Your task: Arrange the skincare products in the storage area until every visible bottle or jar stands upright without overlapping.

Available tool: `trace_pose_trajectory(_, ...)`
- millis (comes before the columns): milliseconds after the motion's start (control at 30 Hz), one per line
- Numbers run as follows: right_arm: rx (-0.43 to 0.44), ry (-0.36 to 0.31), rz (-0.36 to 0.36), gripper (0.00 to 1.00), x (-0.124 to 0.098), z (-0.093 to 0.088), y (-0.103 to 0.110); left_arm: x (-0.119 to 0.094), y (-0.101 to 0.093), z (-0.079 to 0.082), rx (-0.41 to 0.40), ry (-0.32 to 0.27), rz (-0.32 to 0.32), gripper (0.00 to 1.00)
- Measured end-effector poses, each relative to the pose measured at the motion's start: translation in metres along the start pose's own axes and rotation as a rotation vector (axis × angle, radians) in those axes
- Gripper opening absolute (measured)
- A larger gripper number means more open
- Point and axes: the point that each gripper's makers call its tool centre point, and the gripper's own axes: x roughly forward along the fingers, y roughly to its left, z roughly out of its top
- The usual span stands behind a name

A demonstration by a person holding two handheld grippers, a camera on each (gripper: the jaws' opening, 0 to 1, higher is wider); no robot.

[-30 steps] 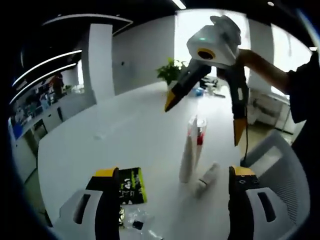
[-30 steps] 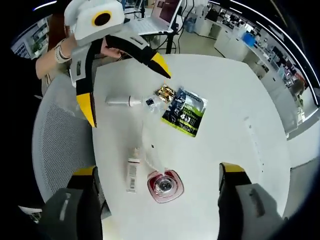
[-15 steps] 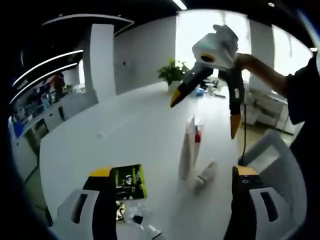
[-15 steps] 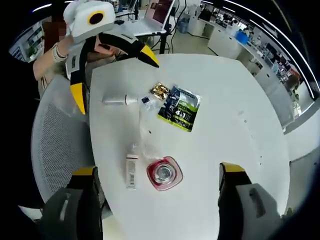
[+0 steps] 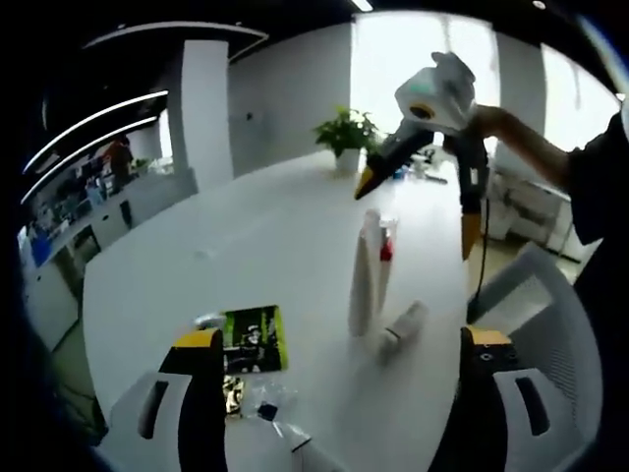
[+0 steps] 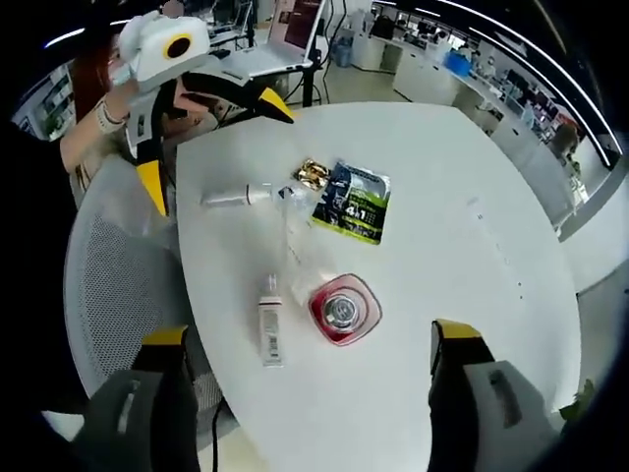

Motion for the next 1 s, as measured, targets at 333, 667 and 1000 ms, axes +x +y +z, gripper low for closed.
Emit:
trace_pose_trajectory(333, 0.067, -0.024, -0.027, 0.99, 0.014, -0.016, 0.002, -0.006, 0.0, 0.0, -0.007, -0.015, 0.029, 0.97)
trace_pose_trajectory(667, 0.131, -0.057, -0.032, 0.92, 0.03, -0.032, 0.02, -0.007, -0.001, 0.006, 0.001, -0.026, 0.042, 0.97)
trace_pose_trajectory(1000, 0.199, -0.089, 0.007, 0.67, 0.049, -0.042, 0.045, -0.008, 0.0, 0.003, 0.004, -0.032, 0.049, 0.97)
